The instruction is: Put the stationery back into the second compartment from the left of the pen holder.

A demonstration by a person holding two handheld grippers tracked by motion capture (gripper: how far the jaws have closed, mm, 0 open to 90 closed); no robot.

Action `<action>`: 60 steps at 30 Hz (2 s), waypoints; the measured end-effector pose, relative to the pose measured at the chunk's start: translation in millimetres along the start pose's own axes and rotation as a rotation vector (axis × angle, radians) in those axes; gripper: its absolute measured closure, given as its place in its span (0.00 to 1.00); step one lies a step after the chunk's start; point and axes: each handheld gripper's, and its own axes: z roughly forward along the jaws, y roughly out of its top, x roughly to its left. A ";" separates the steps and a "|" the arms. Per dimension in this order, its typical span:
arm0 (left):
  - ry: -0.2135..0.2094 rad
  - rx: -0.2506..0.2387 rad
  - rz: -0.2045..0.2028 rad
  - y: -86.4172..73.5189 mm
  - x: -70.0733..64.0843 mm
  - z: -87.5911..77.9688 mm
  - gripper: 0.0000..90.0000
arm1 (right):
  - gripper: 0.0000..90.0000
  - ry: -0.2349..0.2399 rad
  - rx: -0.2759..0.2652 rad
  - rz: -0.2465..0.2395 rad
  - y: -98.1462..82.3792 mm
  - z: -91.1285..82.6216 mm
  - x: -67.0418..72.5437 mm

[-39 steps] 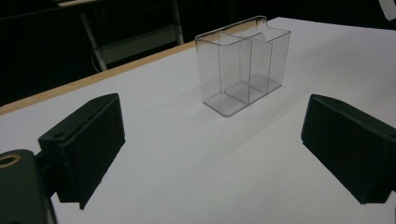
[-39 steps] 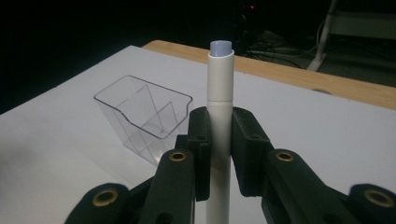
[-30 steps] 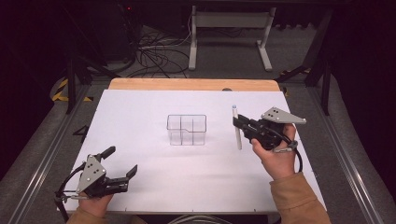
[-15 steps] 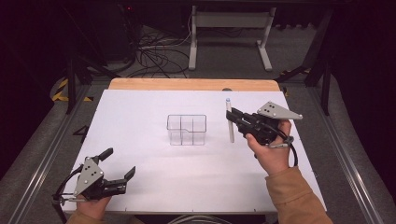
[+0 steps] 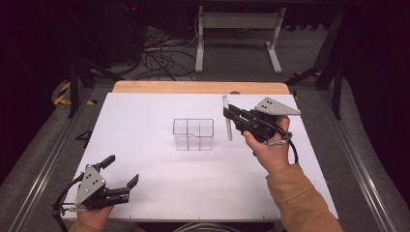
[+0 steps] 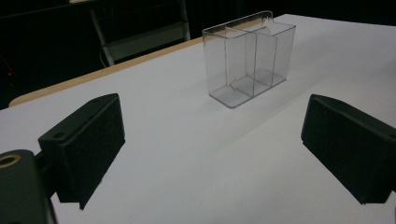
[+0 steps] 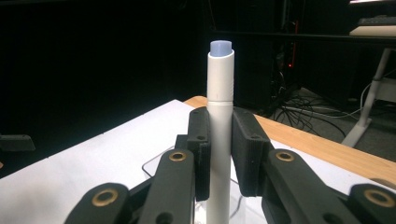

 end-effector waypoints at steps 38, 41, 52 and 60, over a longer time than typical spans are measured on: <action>-0.017 0.003 0.002 -0.4 1.2 2.3 0.08 | 0.88 0.055 -0.010 -0.023 8.5 84.4 24.3; -0.018 0.000 0.000 -0.7 1.5 2.7 0.08 | 0.88 0.053 -0.011 -0.015 6.6 90.1 24.9; -0.025 0.003 0.002 -0.9 1.7 3.9 0.08 | 0.88 0.053 -0.006 -0.001 -0.1 108.8 28.3; -0.025 0.003 0.001 -1.4 2.3 3.1 0.08 | 0.88 0.052 0.005 -0.019 -8.1 117.4 29.1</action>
